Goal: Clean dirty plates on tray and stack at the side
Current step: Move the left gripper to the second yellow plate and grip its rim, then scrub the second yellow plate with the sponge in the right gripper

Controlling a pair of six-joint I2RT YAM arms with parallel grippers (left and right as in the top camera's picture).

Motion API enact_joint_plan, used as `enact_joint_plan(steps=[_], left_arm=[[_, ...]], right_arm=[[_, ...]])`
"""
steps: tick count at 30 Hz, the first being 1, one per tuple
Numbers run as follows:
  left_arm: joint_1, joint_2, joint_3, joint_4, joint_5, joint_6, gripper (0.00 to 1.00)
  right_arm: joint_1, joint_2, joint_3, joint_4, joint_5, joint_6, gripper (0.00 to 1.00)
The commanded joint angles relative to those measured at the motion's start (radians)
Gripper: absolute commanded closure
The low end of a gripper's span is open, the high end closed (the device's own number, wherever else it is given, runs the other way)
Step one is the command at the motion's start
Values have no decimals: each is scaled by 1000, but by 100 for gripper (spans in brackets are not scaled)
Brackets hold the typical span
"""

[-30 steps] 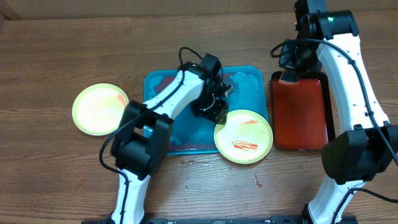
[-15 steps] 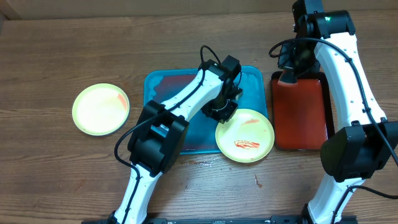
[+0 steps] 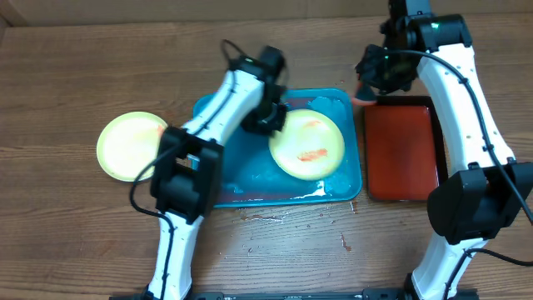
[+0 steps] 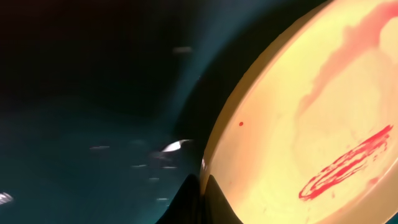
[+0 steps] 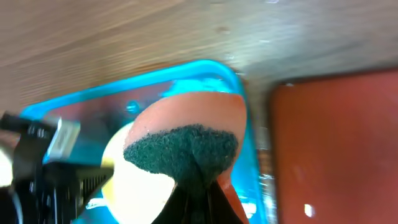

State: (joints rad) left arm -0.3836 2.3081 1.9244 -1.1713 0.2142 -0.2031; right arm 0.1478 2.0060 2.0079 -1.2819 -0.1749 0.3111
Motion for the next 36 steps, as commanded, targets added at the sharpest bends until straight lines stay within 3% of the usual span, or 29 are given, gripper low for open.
enact_joint_plan(steps=[1,13,36], left_arm=[[63,-11,5,-2,-15,-67,96],[102,-11,-51,-3,-7,-67,96],[111,-11,-51,16,75,-74,96]], right_arm=[[66,16,7,38,-82,12,96],[280,204,7,134,-82,39,96],[383,373,7,200,-115,201,96]])
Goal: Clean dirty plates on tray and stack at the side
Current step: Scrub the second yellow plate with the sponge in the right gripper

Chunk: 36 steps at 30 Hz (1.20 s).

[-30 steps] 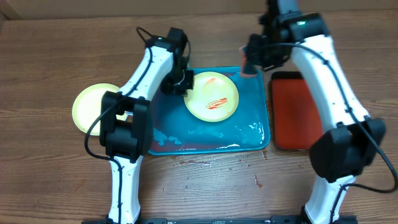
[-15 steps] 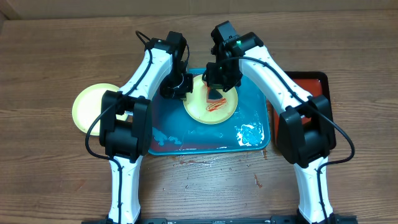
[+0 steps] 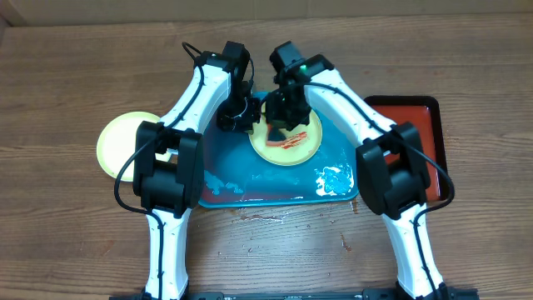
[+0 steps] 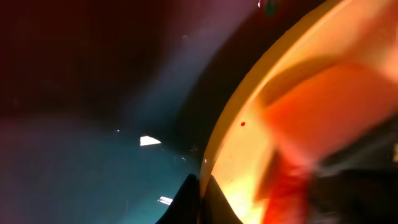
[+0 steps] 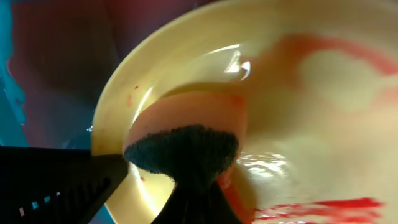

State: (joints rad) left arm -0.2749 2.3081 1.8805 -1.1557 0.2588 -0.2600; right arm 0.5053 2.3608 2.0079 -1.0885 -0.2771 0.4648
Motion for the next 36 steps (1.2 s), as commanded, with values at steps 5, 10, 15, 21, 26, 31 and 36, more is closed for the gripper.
enact_joint_plan(steps=[5,10,15,21,26,31,36], left_arm=[[14,-11,-8,0,31,-23,96],[43,-11,-8,1,31,-33,96],[69,-11,-8,-15,35,-4,96],[66,-11,-8,-45,48,47,96],[66,-11,-8,-56,57,83,96],[65,-11,-8,-77,106,116,96],[65,-11,-8,-78,135,134,96]], right_arm=[[51,19,7,-4,0,79,96],[53,20,7,-66,106,139,96],[28,20,7,-92,222,138,96],[-13,20,7,-106,401,133,96],[-46,20,7,-52,433,33,96],[-49,24,7,47,308,-26,96],[-41,69,7,146,80,-32,96]])
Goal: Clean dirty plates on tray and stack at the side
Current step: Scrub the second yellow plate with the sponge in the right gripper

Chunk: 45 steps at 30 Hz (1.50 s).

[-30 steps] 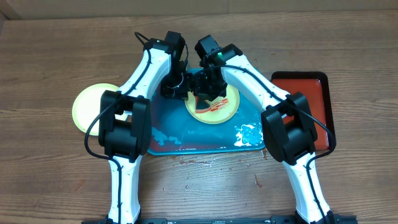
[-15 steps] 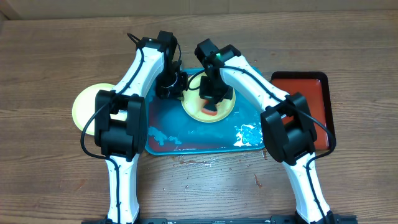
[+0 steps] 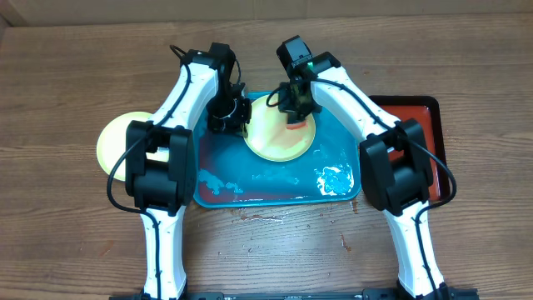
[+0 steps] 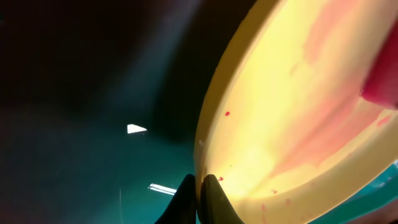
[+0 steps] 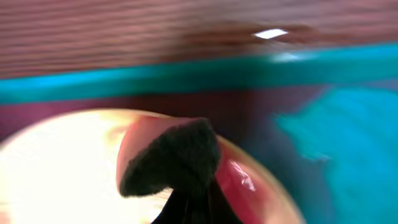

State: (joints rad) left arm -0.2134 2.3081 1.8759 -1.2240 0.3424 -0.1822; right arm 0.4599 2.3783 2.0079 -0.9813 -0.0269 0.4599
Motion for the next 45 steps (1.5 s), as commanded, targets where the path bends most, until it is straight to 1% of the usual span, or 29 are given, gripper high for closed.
enact_joint_plan(steps=[1,8,14,19,23,27,34,37,41,43,45], left_arm=[[3,-11,-3,-10,51,56,96],[3,-11,-3,-9,52,56,96],[3,-11,-3,-2,74,56,96],[5,-11,-3,5,74,55,96],[15,-11,-3,17,72,39,96],[30,-11,-3,21,70,25,96],[51,-11,-3,20,69,25,96],[51,-11,-3,20,66,26,96],[47,-11,-3,29,66,25,96],[42,-11,-3,39,66,25,96],[35,-11,-3,51,70,24,87]], right_arm=[[7,68,7,47,-212,-27,96],[31,141,7,52,-507,-159,96],[64,143,7,44,-635,-231,96],[66,143,7,-25,-641,-233,96],[35,143,8,-83,-636,-233,96],[-11,143,8,-145,-587,-233,96],[-68,116,9,-264,-389,-233,96],[-80,82,9,-287,-319,-230,96],[-84,37,9,-293,-207,-171,96],[-83,38,9,-285,-205,-167,96],[-76,50,7,-272,-206,-145,96]])
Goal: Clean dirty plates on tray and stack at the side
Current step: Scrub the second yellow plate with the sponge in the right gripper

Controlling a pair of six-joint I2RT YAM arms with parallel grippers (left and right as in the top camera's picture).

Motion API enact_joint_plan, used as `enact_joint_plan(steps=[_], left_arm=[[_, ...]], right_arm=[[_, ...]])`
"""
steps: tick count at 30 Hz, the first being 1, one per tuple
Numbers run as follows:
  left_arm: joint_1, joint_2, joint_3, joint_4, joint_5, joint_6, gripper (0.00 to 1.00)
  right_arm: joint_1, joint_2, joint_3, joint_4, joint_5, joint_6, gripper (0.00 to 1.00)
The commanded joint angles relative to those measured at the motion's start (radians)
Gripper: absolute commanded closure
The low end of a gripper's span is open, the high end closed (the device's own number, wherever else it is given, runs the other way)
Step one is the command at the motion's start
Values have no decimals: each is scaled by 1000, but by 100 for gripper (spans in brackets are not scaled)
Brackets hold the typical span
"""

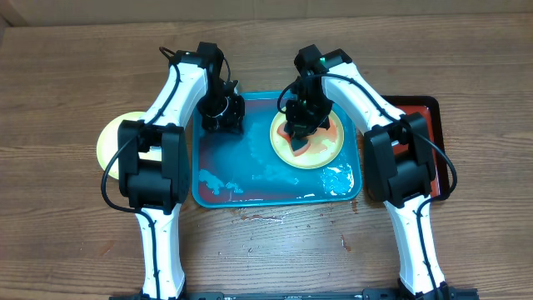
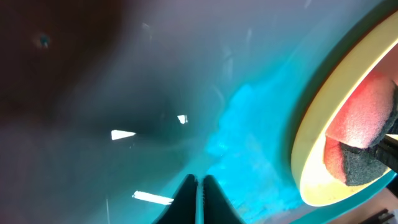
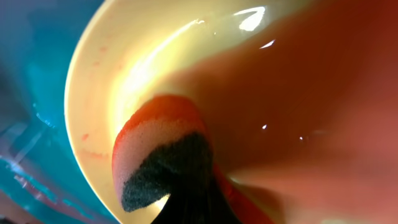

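A yellow plate (image 1: 329, 148), smeared red, lies at the right of the blue tray (image 1: 250, 179). My right gripper (image 1: 298, 133) is shut on an orange sponge (image 3: 155, 158) with a dark scrub side, pressed on the wet plate (image 3: 118, 68). My left gripper (image 1: 223, 115) sits at the tray's back left, shut (image 2: 199, 183) with nothing between its fingers, apart from the plate's rim (image 2: 311, 143). A second yellow plate (image 1: 108, 143) rests on the table left of the tray, partly hidden by the left arm.
A red tray (image 1: 426, 112) stands right of the blue one, partly under the right arm. White foam (image 1: 337, 177) and wet smears lie on the blue tray's floor. Crumbs dot the wooden table in front.
The plate was tilted at the tray's back middle with my left gripper on its rim; now it lies at the tray's right and the left gripper is off it. The sponge is still on the plate.
First my left gripper was shut on the marked plate's rim in the tray, the right holding the sponge over the red tray's back. Then the sponge was on the plate's red marks. Then the plate stood tilted. Now it lies smeared, let go.
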State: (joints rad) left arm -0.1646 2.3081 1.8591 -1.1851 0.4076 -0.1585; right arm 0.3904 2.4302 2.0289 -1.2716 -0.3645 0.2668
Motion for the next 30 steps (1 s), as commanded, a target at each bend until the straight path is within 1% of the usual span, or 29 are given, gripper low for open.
enact_joint_plan(steps=[1,3,5,9,15,18,24,30], left_arm=[[-18,-11,14,18,9,0,82],[-27,-11,14,34,13,-10,72],[-40,-11,14,54,13,-31,66],[-66,-11,14,87,13,-82,62],[-90,-6,7,119,12,-139,62],[-98,-6,-10,149,11,-161,65],[-98,-6,-55,207,11,-164,66],[-118,-5,-101,269,13,-165,71]], right_arm=[[-1,5,-14,26,125,56,96],[13,23,-14,38,112,78,96],[28,43,-14,52,93,90,96],[42,70,-14,74,47,108,96],[31,76,-14,85,21,112,96],[24,76,-14,80,21,112,96],[19,76,-14,82,11,112,96],[19,76,-14,81,11,112,96]])
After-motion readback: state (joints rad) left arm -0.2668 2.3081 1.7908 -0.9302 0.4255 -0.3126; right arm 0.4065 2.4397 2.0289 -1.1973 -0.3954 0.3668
